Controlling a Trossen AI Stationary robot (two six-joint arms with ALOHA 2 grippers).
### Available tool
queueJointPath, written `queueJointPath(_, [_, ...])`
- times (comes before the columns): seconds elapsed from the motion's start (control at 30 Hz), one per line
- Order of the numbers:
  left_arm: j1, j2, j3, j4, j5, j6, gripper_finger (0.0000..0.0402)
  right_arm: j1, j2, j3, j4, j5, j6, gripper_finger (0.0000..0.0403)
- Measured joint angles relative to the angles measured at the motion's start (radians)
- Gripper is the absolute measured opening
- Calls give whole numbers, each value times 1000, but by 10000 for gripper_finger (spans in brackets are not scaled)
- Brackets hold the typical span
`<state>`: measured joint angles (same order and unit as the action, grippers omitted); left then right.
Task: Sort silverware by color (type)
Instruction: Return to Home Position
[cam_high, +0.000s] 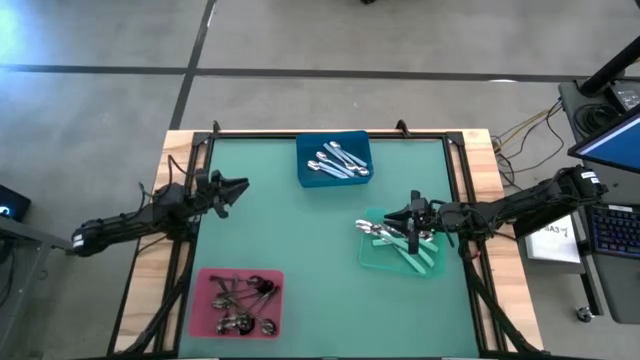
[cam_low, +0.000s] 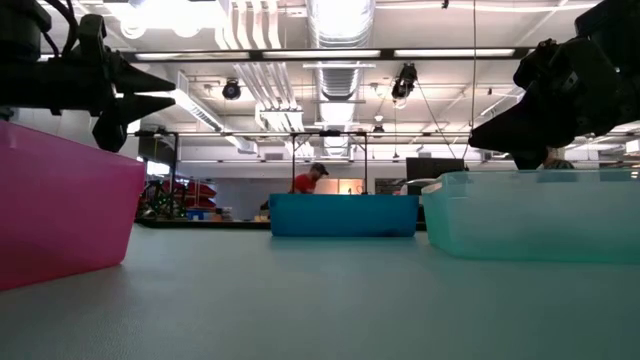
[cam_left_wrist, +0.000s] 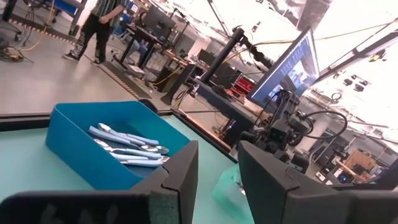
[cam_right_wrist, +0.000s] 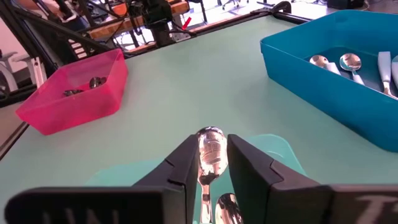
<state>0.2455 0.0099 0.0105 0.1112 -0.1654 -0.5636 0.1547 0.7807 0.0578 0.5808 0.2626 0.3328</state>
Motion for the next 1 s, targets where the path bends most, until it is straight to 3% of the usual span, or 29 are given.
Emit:
queueJointPath(0.27, [0,8,0,0,0,0,98,0,-69,-34,4,0,0,86])
queueJointPath(0.63, [0,11,0,0,0,0,98,0,-285,-46,-186,0,0,73])
queueJointPath(1.0, [0,11,0,0,0,0,98,0,-416,-46,-188,0,0,84])
